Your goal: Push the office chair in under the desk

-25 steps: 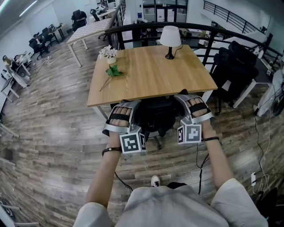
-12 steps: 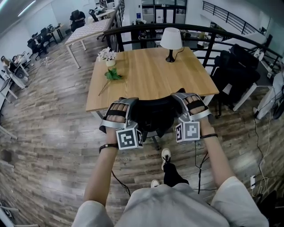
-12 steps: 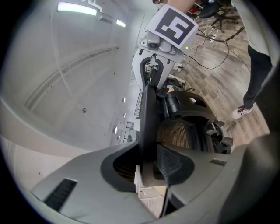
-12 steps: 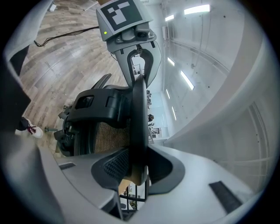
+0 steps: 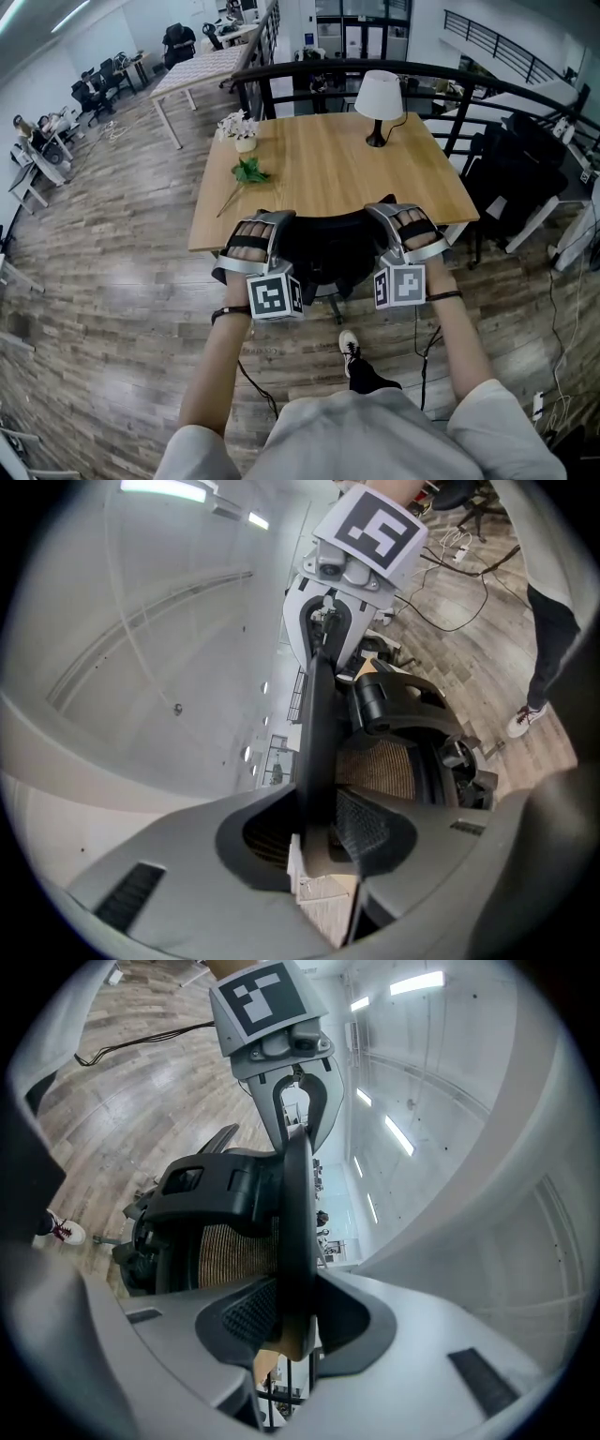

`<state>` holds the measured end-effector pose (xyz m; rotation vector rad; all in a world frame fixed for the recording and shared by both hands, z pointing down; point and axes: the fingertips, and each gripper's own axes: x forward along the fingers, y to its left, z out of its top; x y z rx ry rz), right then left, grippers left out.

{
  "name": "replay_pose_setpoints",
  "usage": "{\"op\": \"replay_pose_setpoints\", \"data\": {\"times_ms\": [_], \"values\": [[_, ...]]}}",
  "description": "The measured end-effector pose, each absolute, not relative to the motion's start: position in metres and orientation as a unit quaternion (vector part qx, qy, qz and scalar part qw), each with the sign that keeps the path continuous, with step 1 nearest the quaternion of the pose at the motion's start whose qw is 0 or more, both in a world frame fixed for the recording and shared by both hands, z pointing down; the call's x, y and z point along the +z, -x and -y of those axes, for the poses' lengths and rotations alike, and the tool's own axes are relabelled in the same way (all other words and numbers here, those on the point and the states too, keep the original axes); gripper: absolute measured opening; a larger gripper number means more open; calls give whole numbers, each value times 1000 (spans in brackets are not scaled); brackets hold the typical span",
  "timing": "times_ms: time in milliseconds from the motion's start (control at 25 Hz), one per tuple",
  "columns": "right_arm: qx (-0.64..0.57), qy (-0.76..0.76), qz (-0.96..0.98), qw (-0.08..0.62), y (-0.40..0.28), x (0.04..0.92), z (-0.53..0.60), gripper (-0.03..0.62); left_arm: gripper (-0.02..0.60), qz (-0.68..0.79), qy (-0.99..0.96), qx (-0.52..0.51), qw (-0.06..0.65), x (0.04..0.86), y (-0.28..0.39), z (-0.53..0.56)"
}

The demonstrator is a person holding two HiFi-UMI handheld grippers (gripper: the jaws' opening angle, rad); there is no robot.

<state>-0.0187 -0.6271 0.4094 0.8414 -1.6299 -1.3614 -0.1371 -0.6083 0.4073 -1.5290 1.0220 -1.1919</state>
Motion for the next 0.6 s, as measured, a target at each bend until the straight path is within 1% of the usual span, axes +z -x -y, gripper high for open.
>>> {"op": "replay_pose_setpoints", "data": {"times_ms": [240, 400, 600], "values": [[-542, -326, 661, 405, 31, 412, 665, 124, 158, -419, 615, -500, 443, 410, 150, 650], [-551, -311, 679, 373, 54, 409, 669, 124, 155, -433, 608, -508, 429, 412, 172, 668], [-544, -304, 690, 368, 50, 409, 678, 124, 153, -439, 610, -494, 436, 409, 167, 683]]}}
